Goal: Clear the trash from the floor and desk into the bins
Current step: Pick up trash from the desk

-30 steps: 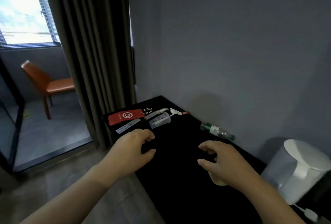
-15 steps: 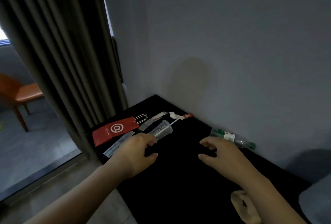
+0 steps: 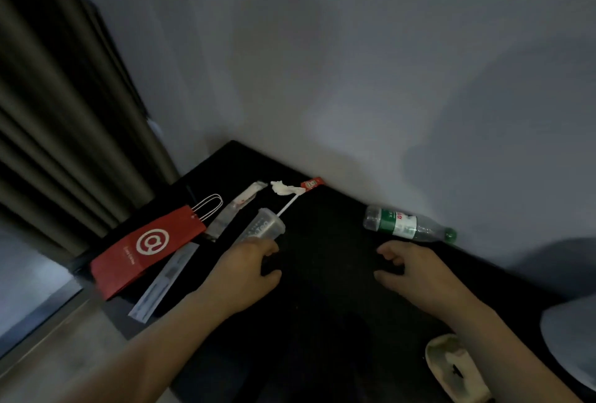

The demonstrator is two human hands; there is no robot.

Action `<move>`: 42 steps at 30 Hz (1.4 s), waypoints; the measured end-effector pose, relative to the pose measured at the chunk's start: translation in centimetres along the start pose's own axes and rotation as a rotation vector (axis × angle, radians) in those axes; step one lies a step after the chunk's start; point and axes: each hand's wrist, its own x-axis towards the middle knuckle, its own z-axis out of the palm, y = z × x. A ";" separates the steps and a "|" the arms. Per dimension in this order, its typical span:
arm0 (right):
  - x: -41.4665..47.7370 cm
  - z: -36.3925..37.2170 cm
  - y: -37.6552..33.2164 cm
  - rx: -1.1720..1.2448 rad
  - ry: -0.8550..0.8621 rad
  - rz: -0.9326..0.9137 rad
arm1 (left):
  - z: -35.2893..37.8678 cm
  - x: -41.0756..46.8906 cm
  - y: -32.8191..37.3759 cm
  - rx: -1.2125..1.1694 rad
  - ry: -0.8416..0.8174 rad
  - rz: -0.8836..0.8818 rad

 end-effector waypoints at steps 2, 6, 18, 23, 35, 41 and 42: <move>1.8 0.5 0.5 -0.003 0.004 0.091 | 0.4 2.1 -1.8 0.002 -0.028 0.011; 5.5 1.7 1.4 -0.050 -0.022 0.188 | 1.5 5.3 -4.9 0.020 -0.036 0.012; 15.9 2.4 6.4 -0.297 0.076 0.349 | 5.1 12.0 -10.2 -0.014 -0.141 -0.175; 18.6 3.1 7.8 -0.332 0.041 0.401 | 6.2 14.1 -10.9 -0.018 -0.153 -0.208; 20.9 5.1 9.8 -0.624 0.079 0.395 | 8.9 15.4 -11.4 -0.052 -0.257 -0.224; 19.3 6.1 9.6 -0.379 0.023 0.399 | 8.4 15.1 -10.1 -0.079 -0.235 -0.220; 18.8 6.2 9.3 -0.323 0.022 0.394 | 8.1 15.0 -9.8 -0.080 -0.227 -0.211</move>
